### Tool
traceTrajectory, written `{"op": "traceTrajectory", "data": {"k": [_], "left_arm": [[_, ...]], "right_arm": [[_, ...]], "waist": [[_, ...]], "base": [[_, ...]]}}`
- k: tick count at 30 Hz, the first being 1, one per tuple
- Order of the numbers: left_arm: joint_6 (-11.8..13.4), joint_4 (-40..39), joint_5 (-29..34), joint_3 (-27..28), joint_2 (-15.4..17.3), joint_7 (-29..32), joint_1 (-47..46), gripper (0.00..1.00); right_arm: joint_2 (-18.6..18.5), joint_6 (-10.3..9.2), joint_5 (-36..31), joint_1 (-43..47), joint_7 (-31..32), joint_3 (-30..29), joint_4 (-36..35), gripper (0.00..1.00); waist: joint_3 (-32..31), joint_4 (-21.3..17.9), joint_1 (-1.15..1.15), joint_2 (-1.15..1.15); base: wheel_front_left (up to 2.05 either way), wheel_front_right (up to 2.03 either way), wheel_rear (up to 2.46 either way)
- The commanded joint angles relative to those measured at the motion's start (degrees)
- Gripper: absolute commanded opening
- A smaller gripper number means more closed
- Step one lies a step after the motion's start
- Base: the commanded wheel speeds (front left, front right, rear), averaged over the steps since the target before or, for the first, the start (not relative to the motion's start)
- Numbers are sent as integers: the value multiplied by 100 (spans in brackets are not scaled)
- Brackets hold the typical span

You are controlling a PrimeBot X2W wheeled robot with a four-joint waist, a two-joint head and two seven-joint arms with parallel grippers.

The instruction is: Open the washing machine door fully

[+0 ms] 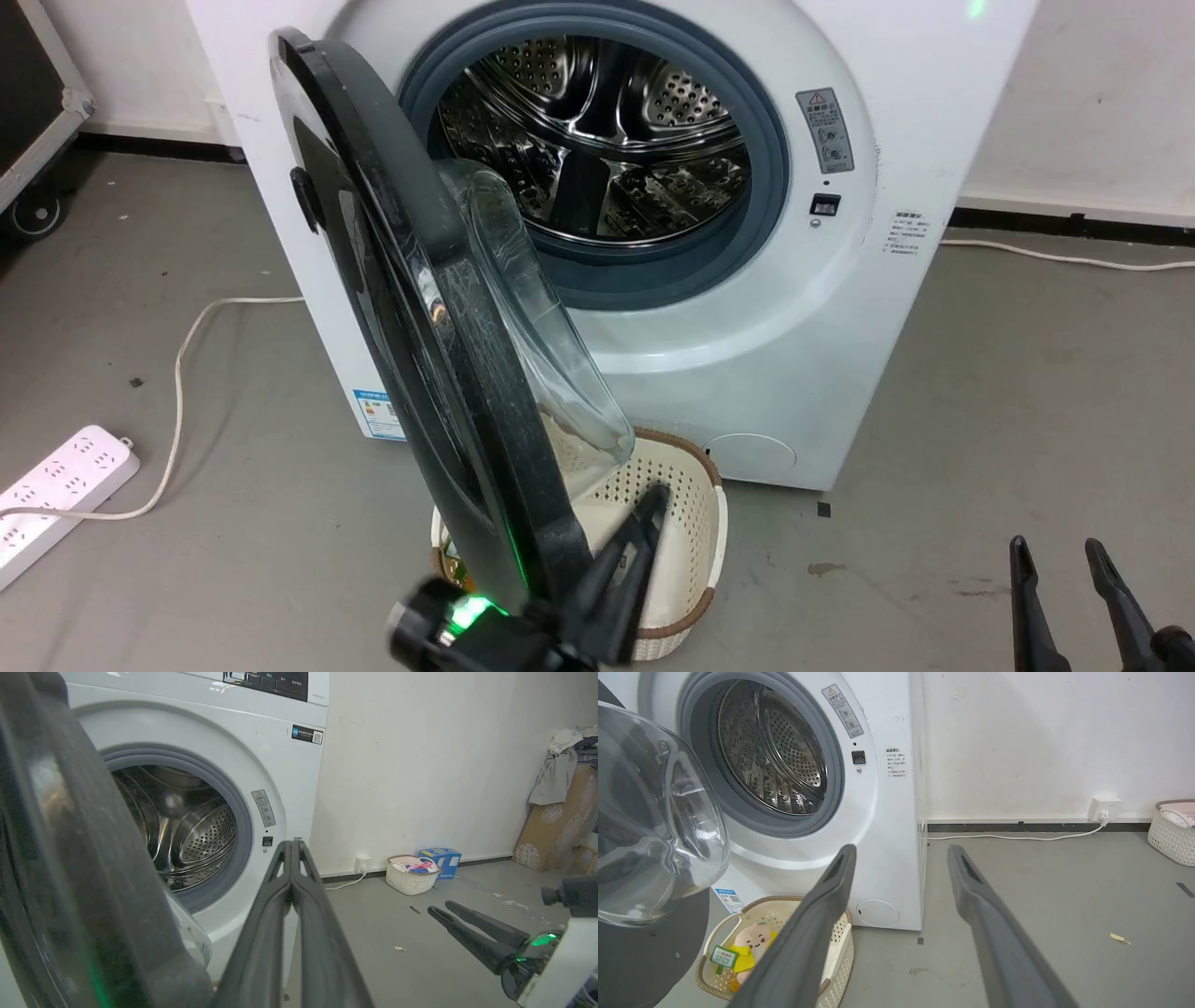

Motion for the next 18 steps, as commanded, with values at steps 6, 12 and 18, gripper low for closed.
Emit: {"op": "traceTrajectory", "data": {"k": [6,12,18], "left_arm": [[338,809,-131,-116,12,432,160,0],[471,1173,-141,-14,25,404,132,0],[525,1339,-188,39,30,302,106,0]], "right_arm": [[17,5,49,-15,-26,26,56,100],[17,5,77,-18,-26,20,75,100],[17,5,107,13,-26,8,72,100]], "waist": [[46,-12,0,0],[65,33,0,0],[23,230,0,0]], "base": [[0,0,0],[0,0,0],[0,0,0]]}}
